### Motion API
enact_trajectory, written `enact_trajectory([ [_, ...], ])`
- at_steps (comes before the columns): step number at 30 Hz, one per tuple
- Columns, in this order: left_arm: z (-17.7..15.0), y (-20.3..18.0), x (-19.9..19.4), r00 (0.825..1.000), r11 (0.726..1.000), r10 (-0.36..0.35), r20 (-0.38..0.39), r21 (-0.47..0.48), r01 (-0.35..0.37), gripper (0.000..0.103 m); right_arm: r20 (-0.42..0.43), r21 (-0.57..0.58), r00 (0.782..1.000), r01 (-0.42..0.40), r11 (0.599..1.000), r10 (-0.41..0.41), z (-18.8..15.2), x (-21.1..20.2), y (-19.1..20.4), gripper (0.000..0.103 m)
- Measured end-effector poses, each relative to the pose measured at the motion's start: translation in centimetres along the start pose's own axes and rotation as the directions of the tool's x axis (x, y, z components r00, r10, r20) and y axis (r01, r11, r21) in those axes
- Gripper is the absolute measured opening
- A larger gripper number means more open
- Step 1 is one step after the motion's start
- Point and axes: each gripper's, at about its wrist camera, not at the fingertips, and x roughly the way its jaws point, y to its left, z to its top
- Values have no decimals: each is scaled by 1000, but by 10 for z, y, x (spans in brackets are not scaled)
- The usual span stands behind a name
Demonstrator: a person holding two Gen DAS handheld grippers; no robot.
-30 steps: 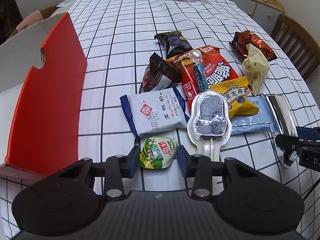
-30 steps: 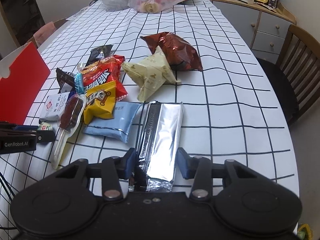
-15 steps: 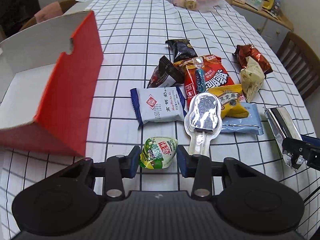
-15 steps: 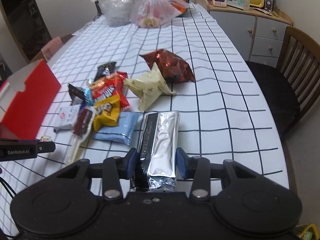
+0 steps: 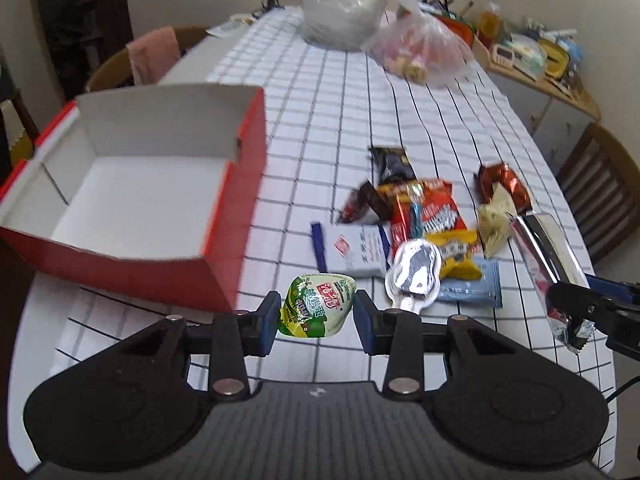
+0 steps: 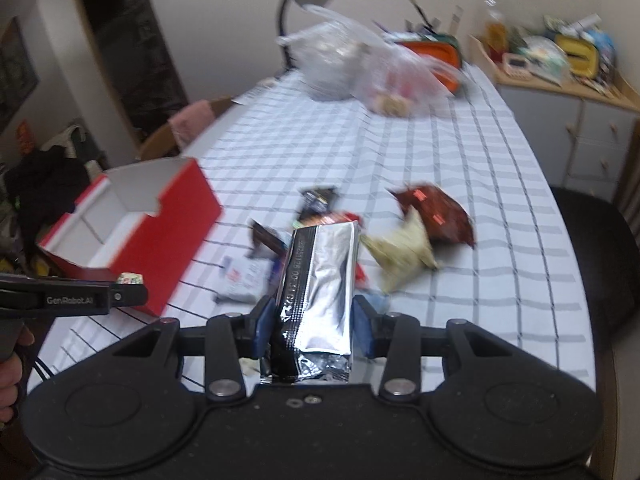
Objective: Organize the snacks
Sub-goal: 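Carry both snacks into the red box and open both tools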
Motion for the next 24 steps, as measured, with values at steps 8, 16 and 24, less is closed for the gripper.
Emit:
enact_trajectory([
  [8, 23, 36, -20, 998, 1000, 19, 52, -6, -19, 38, 37, -117, 998, -54, 992, 59, 38, 13, 65, 40],
  [16, 50, 99, -20, 998, 999, 34, 61, -9, -34, 38, 4, -175, 996, -84, 981, 86, 62, 52, 142, 40],
  [24, 75, 169, -7, 998, 998, 55, 36, 3, -55, 38, -58, -222, 995, -96, 970, 86, 74, 105, 208, 40],
])
